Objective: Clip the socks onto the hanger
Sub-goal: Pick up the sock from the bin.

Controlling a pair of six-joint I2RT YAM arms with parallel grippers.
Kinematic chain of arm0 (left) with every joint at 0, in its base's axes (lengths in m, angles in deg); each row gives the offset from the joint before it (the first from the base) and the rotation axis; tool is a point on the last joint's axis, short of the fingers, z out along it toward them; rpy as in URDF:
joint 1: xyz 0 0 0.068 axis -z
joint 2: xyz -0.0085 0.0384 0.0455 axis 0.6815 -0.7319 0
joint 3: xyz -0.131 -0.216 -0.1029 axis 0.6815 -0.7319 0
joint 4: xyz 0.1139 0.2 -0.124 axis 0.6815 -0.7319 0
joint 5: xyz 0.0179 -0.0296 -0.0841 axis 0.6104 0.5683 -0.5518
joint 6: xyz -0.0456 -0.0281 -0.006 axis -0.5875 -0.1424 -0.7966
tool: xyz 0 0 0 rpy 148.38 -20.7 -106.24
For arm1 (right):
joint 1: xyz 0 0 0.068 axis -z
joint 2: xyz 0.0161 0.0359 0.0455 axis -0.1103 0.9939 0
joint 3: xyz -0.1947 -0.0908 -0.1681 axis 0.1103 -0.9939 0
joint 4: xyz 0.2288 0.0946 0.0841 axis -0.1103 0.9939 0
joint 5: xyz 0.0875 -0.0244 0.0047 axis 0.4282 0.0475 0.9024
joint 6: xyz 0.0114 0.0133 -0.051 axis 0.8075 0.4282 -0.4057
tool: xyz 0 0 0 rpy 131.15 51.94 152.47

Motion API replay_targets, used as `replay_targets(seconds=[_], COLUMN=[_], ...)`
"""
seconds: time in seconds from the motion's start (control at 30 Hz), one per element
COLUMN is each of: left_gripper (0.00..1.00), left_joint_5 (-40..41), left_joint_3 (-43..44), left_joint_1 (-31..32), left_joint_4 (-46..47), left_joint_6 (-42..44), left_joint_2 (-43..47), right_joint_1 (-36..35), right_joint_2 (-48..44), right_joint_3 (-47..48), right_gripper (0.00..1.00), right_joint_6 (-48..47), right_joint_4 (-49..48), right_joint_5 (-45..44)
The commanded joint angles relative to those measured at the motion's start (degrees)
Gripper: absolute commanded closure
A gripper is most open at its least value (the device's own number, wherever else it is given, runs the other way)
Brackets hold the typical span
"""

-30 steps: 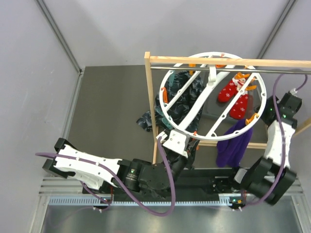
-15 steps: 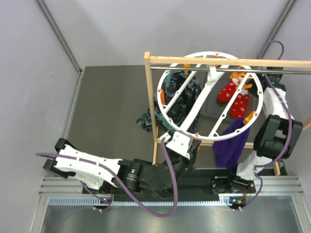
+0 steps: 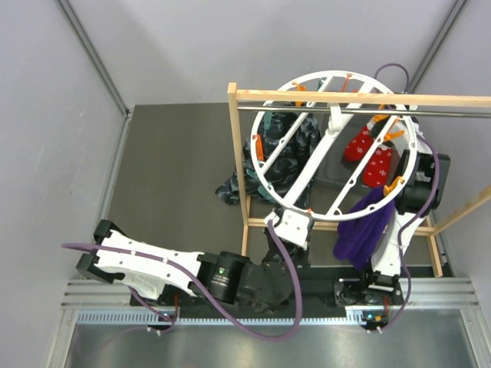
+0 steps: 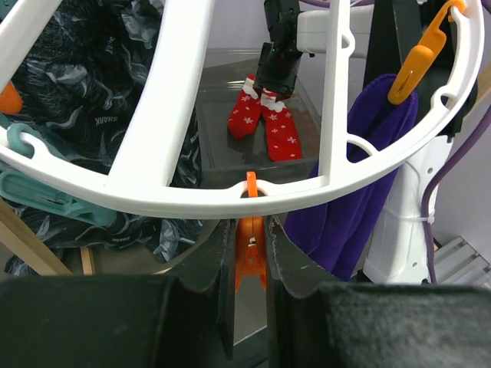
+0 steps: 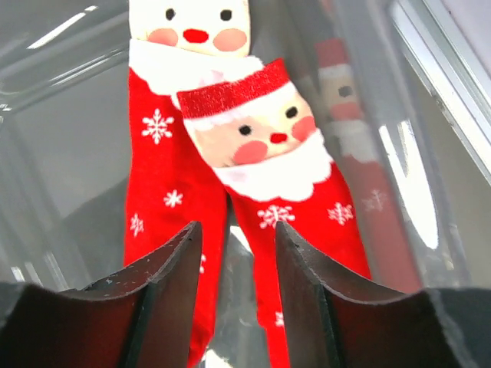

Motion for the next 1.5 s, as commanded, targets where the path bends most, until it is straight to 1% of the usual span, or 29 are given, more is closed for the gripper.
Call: replay_targets(seconds=[0.0,0.17,0.37,0.6,0.73,0.83,0.87,0.93,0.97,1.07,1.17,1.23,1.33,1.43,1.47], left_gripper=[1.00,1.00,1.00,1.00,1.00,1.00,1.00,1.00,1.00,1.00,1.00,1.00,1.00,1.00,1.00], left_joint_5=[1.13,1.04,1.22,1.13,0.87,0.51,0.51,0.25,0.16,-0.10,-0.54,-1.06,-2.30,-3.09,-3.26], left_joint_3=[2.83,5.46,6.17,6.08,5.29,4.85,4.68,4.41,4.24,3.71,2.92,1.43,-0.77,-1.65,-1.83], left_joint_1=[-0.31,-0.40,-0.67,-0.84,-0.84,-0.84,-0.84,-0.84,-0.93,-0.93,-0.93,-0.93,-0.93,-1.02,-1.02], left_joint_4=[-3.36,-4.76,-6.69,-10.82,-11.70,-11.79,-11.88,-11.88,-11.88,-11.88,-11.79,-11.10,-8.02,-7.23,-7.05], left_joint_6=[-1.77,-2.12,-4.14,-8.88,-10.12,-10.30,-10.30,-10.30,-10.30,-10.47,-11.17,-12.41,-11.88,-11.62,-11.62], left_joint_2=[-1.92,-4.29,-4.56,-3.50,-2.54,-2.01,-1.83,-1.57,-1.39,-1.04,-0.08,0.80,2.38,3.00,3.44], right_joint_1=[-1.16,-1.25,-1.16,-1.08,-0.81,-0.55,-0.55,-0.46,-0.55,-0.46,-0.46,-0.46,-0.20,0.33,0.42], right_joint_2=[3.07,6.85,9.40,13.09,14.59,15.47,15.64,15.38,14.69,12.14,8.81,6.60,1.77,-5.15,-6.58], right_joint_3=[5.45,8.44,10.29,13.55,14.16,14.34,14.25,14.25,14.16,13.37,12.84,11.36,8.28,3.63,0.48], right_gripper=[0.56,0.55,0.49,0.49,0.52,0.60,0.69,0.78,0.85,0.94,1.00,1.00,1.00,1.00,1.00], right_joint_6=[-2.02,-4.21,-6.50,-7.91,-8.08,-8.35,-8.35,-8.43,-8.43,-8.70,-8.61,-8.52,-8.08,-6.15,-5.89], right_joint_4=[1.75,2.54,3.25,4.30,4.39,4.56,4.74,4.83,4.92,4.48,4.83,4.48,3.95,1.94,1.06], right_joint_5=[-6.69,-7.74,-8.62,-6.26,-3.97,-2.30,-2.03,-2.03,-2.03,-1.76,-1.50,0.16,2.97,9.12,10.09])
